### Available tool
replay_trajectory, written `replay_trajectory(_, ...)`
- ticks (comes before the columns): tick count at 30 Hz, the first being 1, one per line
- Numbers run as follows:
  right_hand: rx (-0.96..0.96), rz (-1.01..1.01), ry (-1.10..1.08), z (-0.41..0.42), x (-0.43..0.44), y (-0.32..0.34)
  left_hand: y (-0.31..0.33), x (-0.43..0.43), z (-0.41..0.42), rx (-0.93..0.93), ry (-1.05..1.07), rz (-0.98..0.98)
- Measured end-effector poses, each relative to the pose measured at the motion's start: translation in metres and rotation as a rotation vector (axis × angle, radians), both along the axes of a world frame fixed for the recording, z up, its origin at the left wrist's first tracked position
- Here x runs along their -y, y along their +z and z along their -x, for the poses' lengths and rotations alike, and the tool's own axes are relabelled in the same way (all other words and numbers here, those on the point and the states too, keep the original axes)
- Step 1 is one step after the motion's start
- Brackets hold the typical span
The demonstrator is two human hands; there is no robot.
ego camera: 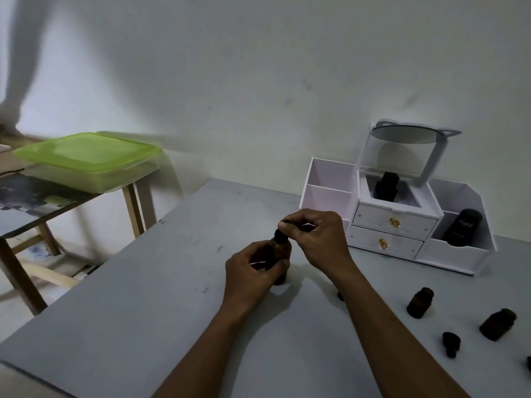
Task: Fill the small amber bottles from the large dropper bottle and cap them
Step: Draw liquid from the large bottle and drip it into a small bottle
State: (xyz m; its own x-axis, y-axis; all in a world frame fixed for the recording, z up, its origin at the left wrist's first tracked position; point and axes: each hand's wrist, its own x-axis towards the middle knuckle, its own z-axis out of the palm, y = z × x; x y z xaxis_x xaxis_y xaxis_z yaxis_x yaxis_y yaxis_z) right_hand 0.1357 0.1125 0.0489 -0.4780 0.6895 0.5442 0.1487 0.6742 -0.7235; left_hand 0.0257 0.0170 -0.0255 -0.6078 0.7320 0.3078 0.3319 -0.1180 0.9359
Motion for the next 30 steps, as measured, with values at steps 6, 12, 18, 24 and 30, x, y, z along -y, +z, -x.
replay_trajectory(6, -0.045, 0.064, -0.013, -0.004, 0.010, 0.012, 0.003, 0.003, -0.001, 0.004, -0.002, 0.013)
replay_trajectory(12, -0.136, 0.042, -0.042, -0.018, 0.017, 0.050, 0.007, 0.012, -0.009, 0.029, 0.014, 0.049)
replay_trajectory(18, -0.298, 0.020, -0.028, -0.047, 0.023, 0.093, 0.007, 0.028, -0.017, 0.048, 0.138, 0.054)
replay_trajectory(24, -0.308, 0.016, -0.037, -0.096, 0.020, 0.108, 0.009, 0.053, -0.054, 0.069, 0.196, -0.001)
replay_trajectory(30, -0.178, 0.037, -0.125, -0.125, 0.014, 0.086, 0.006, 0.027, -0.100, 0.075, -0.085, 0.135)
